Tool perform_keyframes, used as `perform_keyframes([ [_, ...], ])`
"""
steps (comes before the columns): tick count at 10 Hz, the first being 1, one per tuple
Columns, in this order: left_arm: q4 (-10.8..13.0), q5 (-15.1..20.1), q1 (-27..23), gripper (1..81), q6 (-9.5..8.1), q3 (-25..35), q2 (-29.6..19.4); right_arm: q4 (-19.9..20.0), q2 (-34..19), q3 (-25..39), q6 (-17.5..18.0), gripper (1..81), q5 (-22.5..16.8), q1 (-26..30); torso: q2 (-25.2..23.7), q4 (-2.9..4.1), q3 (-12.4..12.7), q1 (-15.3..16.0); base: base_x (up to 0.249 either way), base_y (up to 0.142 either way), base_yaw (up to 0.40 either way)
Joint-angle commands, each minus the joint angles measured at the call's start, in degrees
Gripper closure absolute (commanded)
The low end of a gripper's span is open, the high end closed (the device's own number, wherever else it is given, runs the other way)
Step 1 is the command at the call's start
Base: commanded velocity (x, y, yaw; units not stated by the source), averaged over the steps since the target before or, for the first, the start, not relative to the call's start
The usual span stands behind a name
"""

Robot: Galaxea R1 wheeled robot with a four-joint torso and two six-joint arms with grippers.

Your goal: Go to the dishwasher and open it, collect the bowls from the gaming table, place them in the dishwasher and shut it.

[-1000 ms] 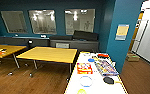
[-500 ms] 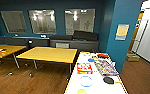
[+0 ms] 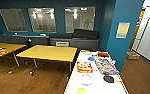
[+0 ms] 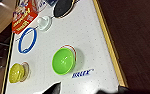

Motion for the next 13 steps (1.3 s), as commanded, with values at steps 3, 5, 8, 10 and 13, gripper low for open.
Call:
perform_keyframes([
  [3, -0.2, 3.0, -2.3, 1.0, -0.25, 0.1, 0.1, 1.6, -2.4, -1.6, 0.1, 1.0, -5.8, 10.2, 0.0, 0.00, -3.8, 0.0, 0.000, 0.000, 0.000],
  [5, -0.2, 3.0, -2.3, 1.0, -0.25, 0.1, 0.0, 2.2, -2.4, -1.8, 0.1, 1.0, -5.8, 11.5, 0.0, 0.00, -5.8, 0.0, 0.000, 0.000, 0.000],
  [8, -0.2, 3.0, -2.3, 1.0, -0.25, 0.1, 0.0, 2.5, -2.3, -2.3, 0.1, 1.0, -5.8, 12.9, 0.1, 0.00, -8.8, 0.0, 0.000, 0.000, 0.000],
  [10, -0.2, 3.0, -2.3, 1.0, -0.33, 0.1, 0.0, 2.5, -2.1, -2.5, 0.2, 1.0, -5.7, 14.0, 0.1, 0.00, -10.8, 0.1, 0.000, 0.000, 0.000],
  [13, -0.3, 3.0, -2.3, 1.0, -0.33, 0.1, 0.0, 2.5, -1.4, -2.5, 1.1, 1.0, -5.8, 15.3, 0.1, 0.00, -14.4, 0.1, 0.000, 0.000, 0.000],
])
